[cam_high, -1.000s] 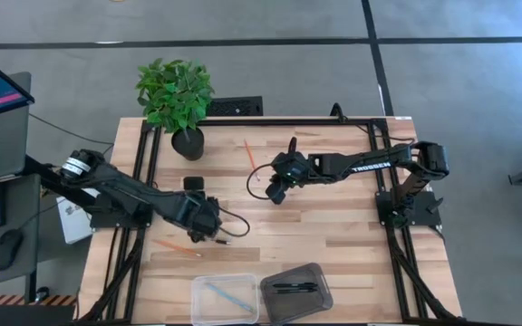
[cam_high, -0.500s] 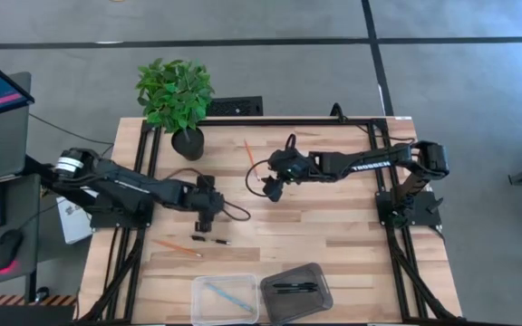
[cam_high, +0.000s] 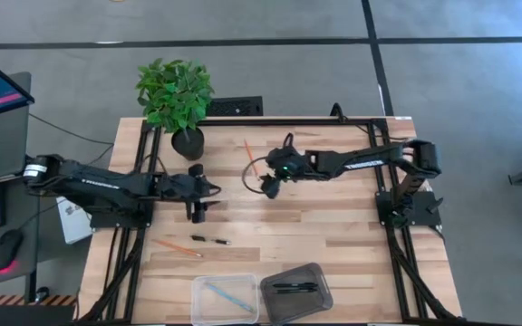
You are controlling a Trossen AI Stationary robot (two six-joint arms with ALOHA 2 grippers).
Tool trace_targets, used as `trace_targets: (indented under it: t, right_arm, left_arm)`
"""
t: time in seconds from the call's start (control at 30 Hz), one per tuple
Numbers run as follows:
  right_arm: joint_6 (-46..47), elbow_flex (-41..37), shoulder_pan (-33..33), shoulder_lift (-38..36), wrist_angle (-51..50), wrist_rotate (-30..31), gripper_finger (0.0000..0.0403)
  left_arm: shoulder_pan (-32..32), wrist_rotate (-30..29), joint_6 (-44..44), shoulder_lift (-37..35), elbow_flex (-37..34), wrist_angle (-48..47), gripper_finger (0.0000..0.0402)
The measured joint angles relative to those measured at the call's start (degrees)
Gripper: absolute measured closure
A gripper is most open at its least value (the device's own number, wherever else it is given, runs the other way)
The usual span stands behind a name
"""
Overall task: Sort pens & pencils
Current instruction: Put the top orange pencil into the transparent bin
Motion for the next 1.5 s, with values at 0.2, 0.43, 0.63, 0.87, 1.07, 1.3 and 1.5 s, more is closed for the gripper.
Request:
trace_targets:
  t: [0.2,0.43,0.63,0.87,1.07,1.3,1.5]
  right_arm:
    - [1.5,6.5,-0.1,6.8,-5.9,-0.1,0.0133]
    - [1.8,17.8,-1.0,14.5,-17.1,0.6,0.0133]
    - [3.2,22.3,-1.6,18.3,-21.2,0.4,0.0133]
    - [4.4,26.2,-1.6,23.0,-23.2,0.1,0.0133]
    - [4.4,27.3,-1.6,24.9,-24.0,0.2,0.0133]
    - [5.4,27.0,-1.8,25.3,-25.3,0.2,0.0133]
    - [5.5,27.1,-2.0,26.5,-24.3,0.2,0.0133]
  left_arm:
    - [0.0,0.0,-0.2,-5.4,-1.5,1.4,0.0193]
    - [-0.1,1.1,1.3,-7.1,-1.4,1.2,0.0193]
    - [-0.2,1.3,1.4,-6.8,-1.4,-0.5,0.0193]
    - [-0.5,2.2,1.1,-6.7,-1.4,-2.6,0.0193]
    - [-0.7,2.7,1.0,-6.0,-1.4,-2.4,0.0193]
    - [-0.7,2.7,1.0,-5.9,-1.4,-2.7,0.0193]
    - [-0.7,2.7,0.8,-5.9,-1.4,-2.7,0.0193]
